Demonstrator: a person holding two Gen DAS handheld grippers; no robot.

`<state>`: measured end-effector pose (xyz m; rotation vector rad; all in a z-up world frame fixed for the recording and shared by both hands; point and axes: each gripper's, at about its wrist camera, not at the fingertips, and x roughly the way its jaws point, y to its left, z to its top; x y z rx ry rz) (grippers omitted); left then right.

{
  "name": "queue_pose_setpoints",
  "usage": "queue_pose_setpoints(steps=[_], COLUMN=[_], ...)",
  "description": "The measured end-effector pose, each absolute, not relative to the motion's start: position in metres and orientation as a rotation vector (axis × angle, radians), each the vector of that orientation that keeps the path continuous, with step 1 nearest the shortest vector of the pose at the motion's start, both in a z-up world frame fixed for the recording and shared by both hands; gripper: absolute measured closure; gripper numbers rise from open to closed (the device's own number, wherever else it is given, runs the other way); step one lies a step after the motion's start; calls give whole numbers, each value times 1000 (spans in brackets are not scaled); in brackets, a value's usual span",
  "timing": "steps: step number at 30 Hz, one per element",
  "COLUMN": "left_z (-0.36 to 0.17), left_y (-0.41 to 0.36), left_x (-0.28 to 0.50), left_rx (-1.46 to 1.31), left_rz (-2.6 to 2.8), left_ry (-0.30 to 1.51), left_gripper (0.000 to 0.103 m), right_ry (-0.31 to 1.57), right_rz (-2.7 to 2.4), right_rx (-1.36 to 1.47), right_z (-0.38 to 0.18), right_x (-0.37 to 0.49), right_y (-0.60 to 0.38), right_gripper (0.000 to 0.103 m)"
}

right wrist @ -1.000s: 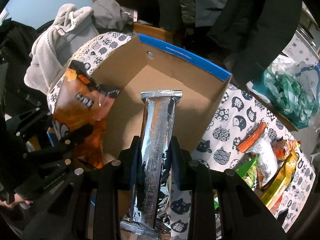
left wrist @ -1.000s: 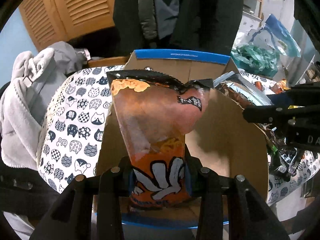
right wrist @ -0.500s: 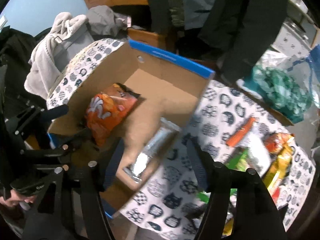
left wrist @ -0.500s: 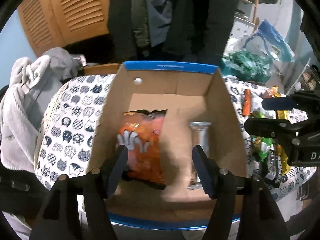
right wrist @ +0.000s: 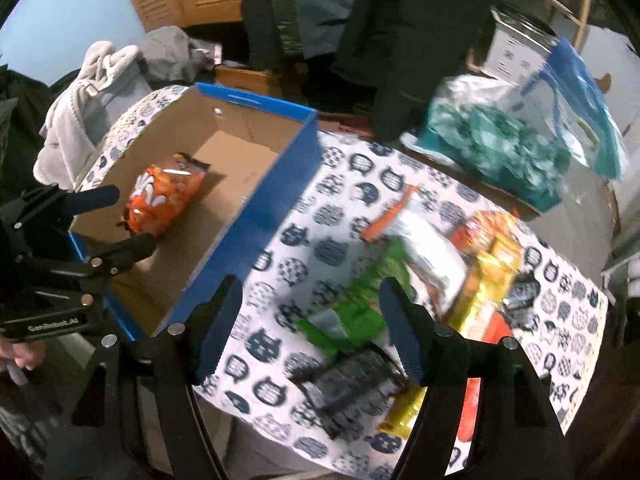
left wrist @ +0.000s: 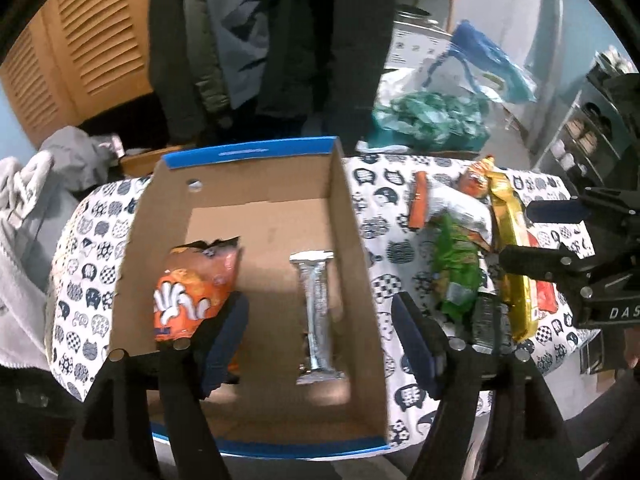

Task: Organize snacks
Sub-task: 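Move both tools back over the remaining snack pile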

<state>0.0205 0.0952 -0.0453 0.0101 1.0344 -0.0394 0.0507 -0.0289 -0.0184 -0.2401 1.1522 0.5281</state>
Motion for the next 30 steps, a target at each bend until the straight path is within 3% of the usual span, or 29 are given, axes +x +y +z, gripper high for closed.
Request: queue_pose_setpoints(steps=[30], left_z=[-97], left_y=[-37], left_x=[65], left_rx=[160], left_rz=[-227], left_ry=[1180], left_gripper=[22], right_ry=[1271], right_rz=[202], right_rx=[-20], right_z=[-86], right_x=[64], right_y=[-228], right_gripper=[22])
